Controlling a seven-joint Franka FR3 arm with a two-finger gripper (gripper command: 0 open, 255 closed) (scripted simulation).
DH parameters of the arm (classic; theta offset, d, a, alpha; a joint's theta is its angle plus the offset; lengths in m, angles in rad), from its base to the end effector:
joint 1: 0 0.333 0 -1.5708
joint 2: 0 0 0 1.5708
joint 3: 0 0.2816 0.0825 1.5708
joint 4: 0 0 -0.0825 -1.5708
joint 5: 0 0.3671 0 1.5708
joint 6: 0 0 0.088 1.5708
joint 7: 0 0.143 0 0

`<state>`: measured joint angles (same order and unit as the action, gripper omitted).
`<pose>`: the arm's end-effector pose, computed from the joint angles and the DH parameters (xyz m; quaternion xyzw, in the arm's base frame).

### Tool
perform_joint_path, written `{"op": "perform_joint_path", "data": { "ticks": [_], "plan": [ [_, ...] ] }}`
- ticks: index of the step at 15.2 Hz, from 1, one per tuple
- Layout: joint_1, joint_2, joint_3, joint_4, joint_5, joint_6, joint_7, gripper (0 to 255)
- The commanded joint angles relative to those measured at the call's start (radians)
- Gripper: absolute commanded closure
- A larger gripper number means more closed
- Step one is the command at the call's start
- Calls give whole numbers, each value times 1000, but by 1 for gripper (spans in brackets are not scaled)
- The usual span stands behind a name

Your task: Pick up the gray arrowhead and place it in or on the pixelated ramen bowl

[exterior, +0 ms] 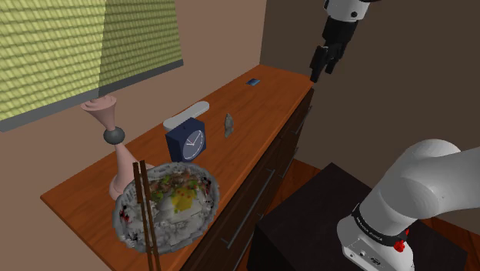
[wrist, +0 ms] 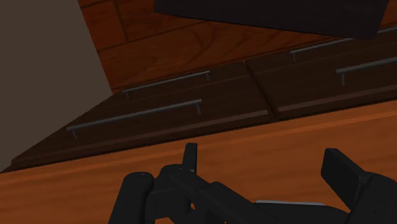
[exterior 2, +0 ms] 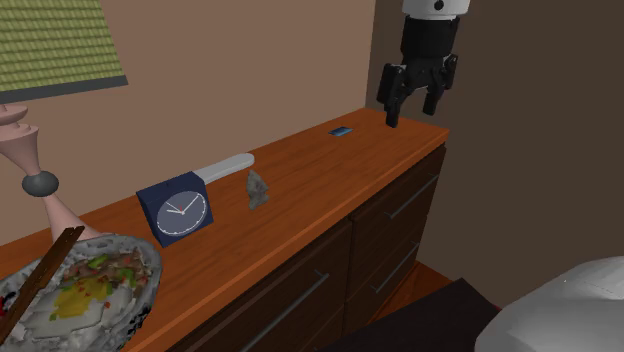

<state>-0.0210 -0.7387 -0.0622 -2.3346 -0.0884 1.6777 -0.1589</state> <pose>0.3379 -0.0429 0.5342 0.9978 0.0480 0.0376 0.0276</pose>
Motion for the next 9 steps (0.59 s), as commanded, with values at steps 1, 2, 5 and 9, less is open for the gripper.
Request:
{"op": "perform_joint_path", "data": {
  "ticks": [1,2,5,9],
  "plan": [
    [0,0,0,0,0,0,0,0],
    [10,3,20,-12,6,24,15,0],
    [39,20,79,-40,20,97,59,0],
    [76,59,160,-65,31,196,119,0]
  ]
}}
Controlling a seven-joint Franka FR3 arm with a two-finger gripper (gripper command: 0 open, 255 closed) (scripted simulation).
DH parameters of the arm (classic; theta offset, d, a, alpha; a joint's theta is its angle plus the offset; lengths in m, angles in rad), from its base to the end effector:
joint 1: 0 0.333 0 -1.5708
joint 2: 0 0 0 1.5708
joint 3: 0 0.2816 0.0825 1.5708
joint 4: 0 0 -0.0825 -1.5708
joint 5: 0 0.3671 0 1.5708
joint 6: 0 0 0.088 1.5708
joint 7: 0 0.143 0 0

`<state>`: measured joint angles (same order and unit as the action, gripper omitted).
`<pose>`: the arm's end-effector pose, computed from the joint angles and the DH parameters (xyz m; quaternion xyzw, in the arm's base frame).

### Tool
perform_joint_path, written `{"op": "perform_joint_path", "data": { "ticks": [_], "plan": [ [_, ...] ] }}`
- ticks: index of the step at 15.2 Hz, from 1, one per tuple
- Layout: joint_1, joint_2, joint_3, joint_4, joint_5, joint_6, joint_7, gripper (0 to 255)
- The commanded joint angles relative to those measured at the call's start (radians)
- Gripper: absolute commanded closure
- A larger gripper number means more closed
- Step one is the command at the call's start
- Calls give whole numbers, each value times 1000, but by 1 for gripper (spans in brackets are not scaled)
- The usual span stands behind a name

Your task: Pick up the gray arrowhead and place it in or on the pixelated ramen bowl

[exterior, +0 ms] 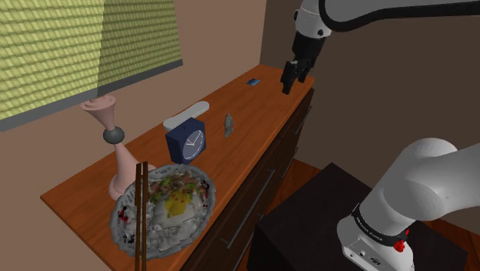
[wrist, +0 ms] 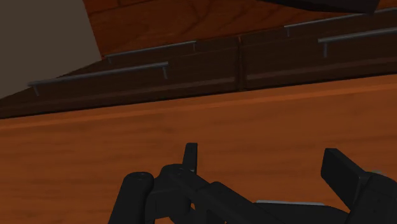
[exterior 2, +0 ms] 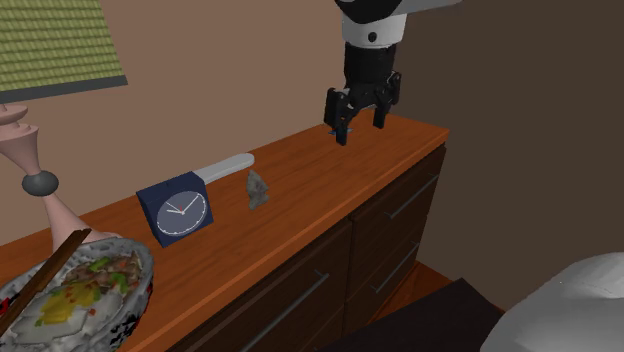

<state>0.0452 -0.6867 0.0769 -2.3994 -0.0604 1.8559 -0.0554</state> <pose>0.3660 0.0400 0.5036 0.9922 0.0878 0.0719 0.0520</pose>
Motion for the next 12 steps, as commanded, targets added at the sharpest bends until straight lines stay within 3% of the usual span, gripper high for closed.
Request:
{"op": "perform_joint_path", "data": {
  "ticks": [1,12],
  "plan": [
    [18,20,42,-3,4,42,32,0],
    [61,226,287,27,-63,293,236,0]
  ]
}}
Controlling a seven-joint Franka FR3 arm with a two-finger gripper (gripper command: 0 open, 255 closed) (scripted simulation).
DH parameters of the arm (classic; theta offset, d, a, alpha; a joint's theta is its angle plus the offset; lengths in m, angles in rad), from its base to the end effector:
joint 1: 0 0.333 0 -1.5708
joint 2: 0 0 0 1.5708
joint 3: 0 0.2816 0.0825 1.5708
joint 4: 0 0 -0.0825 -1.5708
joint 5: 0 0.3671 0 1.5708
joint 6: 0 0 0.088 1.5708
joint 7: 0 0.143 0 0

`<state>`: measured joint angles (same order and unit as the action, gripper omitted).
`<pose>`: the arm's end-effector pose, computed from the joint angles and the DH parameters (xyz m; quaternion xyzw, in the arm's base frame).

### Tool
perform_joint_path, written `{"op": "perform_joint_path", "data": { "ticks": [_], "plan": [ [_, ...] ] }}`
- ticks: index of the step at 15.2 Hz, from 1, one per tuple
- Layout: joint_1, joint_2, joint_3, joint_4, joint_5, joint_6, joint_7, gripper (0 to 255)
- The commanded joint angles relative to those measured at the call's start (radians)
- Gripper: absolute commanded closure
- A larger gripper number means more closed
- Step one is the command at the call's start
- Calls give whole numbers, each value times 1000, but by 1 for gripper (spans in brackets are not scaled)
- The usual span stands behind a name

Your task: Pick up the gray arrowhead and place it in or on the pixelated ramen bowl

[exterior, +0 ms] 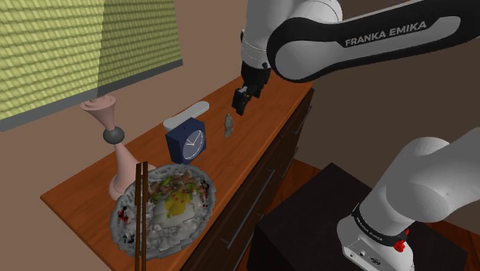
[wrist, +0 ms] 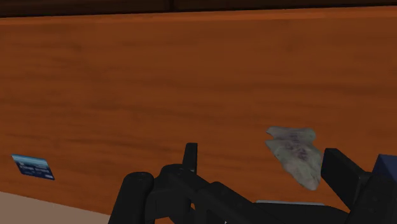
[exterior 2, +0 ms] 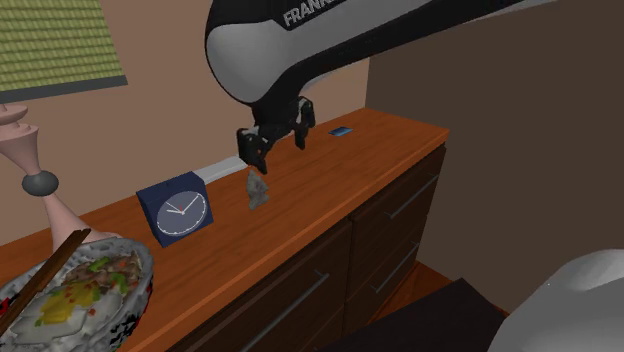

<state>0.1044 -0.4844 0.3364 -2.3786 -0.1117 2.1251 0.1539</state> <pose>0.3983 0.1816 0.4532 0.9745 0.1552 0.1322 0.0938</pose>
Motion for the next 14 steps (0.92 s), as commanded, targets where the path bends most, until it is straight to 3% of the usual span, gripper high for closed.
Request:
{"op": "perform_joint_path", "data": {
  "ticks": [1,4,14],
  "plan": [
    [1,48,52,15,-28,43,50,0],
    [-6,122,122,48,-86,91,123,0],
    [-33,186,130,6,-133,191,155,0]
  ]
}}
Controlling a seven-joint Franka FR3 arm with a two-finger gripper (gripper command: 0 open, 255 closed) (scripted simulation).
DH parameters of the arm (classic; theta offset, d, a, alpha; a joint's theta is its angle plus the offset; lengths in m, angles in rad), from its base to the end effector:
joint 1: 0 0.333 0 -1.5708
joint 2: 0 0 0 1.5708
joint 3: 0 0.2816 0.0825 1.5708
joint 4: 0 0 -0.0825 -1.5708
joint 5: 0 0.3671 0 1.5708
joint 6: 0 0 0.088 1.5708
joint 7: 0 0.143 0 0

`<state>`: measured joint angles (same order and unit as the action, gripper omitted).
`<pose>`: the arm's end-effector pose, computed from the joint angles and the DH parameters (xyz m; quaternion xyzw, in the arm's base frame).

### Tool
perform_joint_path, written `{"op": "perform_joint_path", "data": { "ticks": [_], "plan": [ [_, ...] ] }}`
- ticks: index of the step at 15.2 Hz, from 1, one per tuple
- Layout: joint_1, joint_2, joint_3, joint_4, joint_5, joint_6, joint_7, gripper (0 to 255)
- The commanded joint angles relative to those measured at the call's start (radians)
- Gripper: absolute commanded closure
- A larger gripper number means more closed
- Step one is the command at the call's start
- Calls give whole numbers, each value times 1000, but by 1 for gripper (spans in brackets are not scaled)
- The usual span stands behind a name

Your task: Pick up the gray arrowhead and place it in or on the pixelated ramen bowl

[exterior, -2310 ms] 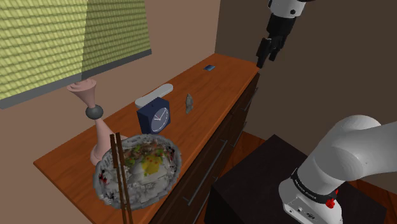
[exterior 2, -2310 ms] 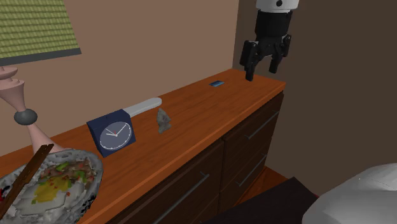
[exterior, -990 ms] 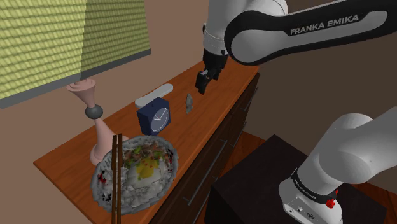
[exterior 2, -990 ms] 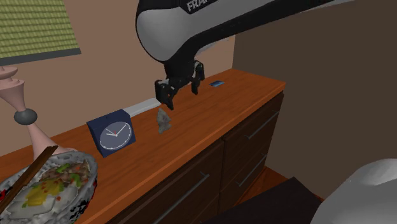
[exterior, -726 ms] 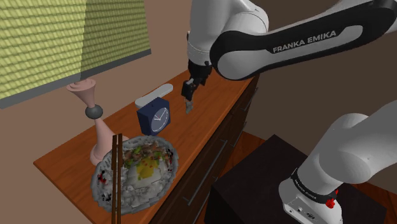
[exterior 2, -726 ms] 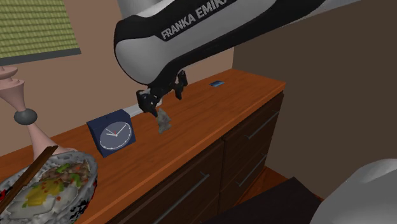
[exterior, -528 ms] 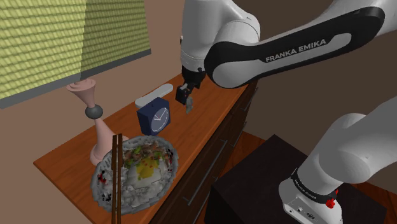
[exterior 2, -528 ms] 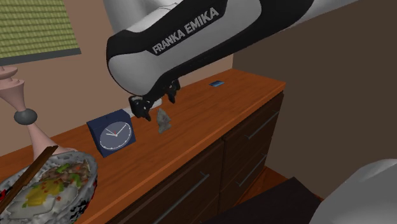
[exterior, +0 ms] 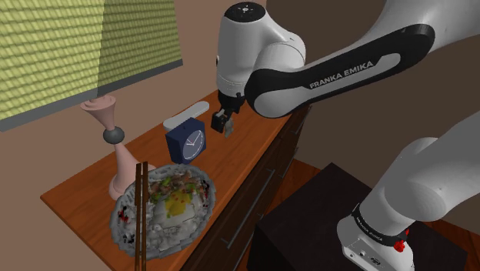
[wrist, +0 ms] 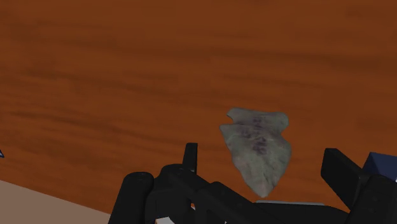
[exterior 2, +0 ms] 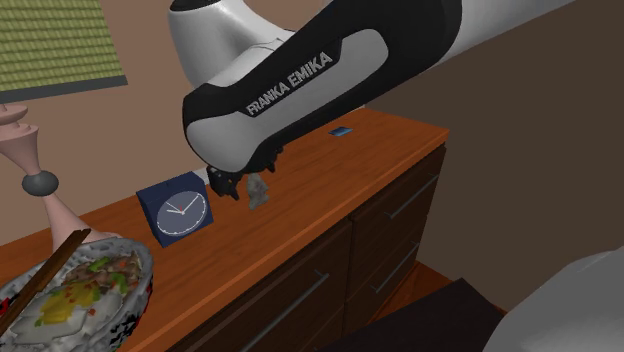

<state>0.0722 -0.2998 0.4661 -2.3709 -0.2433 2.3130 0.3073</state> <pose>0.4178 0.2357 0.3925 0.9645 0.1825 0.1569 0.1092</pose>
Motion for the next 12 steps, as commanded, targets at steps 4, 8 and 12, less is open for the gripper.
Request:
{"op": "perform_joint_path", "data": {
  "ticks": [4,8,12],
  "plan": [
    [-1,1,0,-1,-1,3,1,0],
    [-1,1,0,-1,-1,3,1,255],
    [0,1,0,-2,-1,3,1,255]
  ]
}}
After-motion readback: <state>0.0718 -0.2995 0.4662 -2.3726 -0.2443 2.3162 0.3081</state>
